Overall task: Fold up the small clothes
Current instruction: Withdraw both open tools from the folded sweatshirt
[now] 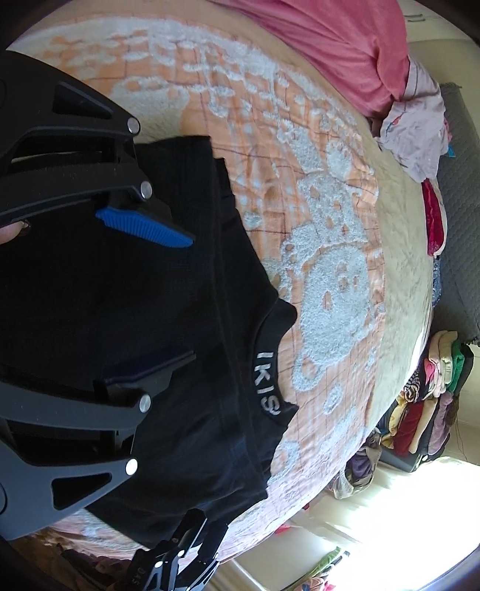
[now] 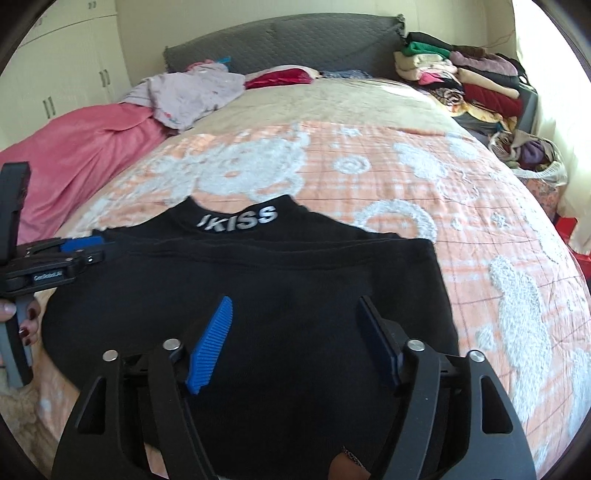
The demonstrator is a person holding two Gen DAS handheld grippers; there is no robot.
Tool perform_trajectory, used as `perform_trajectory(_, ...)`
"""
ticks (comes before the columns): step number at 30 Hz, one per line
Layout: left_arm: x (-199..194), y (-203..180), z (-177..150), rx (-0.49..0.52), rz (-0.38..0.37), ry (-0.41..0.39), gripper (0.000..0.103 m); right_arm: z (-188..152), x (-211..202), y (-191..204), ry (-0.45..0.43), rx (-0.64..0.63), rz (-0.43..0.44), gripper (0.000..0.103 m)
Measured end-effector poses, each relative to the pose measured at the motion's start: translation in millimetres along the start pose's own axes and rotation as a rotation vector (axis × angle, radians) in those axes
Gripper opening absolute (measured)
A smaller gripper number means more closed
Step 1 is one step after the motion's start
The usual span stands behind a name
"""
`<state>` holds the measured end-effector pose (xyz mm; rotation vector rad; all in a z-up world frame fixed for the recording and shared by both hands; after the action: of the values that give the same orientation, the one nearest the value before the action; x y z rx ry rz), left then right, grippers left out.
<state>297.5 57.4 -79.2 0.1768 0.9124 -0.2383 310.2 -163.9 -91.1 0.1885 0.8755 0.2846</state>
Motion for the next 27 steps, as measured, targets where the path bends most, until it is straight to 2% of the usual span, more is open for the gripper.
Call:
perform_trajectory(3,-9,-1,-10,-0.003,-0.001,0.001,0.057,-16,-1,10,0.034,-0.023,0.011,0.069)
perform_trajectory(7,-15,-2,-31,-0.011,0.015,0.013,0.062,-44,8,8,0.093,-0.041,-0.063,0.069)
perform_trajectory(9,-12,1,-45,-0.015,0.044,0.037,0.064,-53,6,8,0.073,-0.049,-0.079,0.069)
perform_trajectory(11,-10,7,-59,-0.039,0.06,0.045,0.072,-59,3,8,0.066,-0.054,-0.095,0.069)
perform_trajectory(17,-17,19,-86,-0.13,0.024,0.019,0.075,-83,-2,-3,0.096,-0.019,-0.117,0.072)
perform_trajectory(18,-19,19,-87,-0.132,0.032,0.019,0.081,-86,-4,-4,0.094,-0.007,-0.113,0.072)
perform_trajectory(19,-20,20,-90,-0.134,0.043,0.023,0.082,-88,-7,-5,0.094,0.002,-0.108,0.072)
perform_trajectory(22,-25,22,-97,-0.154,0.033,0.027,0.082,-93,-13,-7,0.101,0.022,-0.099,0.072)
perform_trajectory(27,-36,22,-102,-0.133,0.059,0.032,0.082,-100,-20,-9,0.107,0.043,-0.092,0.072)
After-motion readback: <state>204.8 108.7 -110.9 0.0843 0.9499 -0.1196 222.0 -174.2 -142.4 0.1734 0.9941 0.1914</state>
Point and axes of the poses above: each gripper's, at about its wrist camera, not at the fingertips, and x roughly the way its jaws point, y to its left, z to its top, the point moved 8 cm from there along x, roughly the way its jaws point, and after that the axes turned 14 degrees about x, right-handed, at the moved point
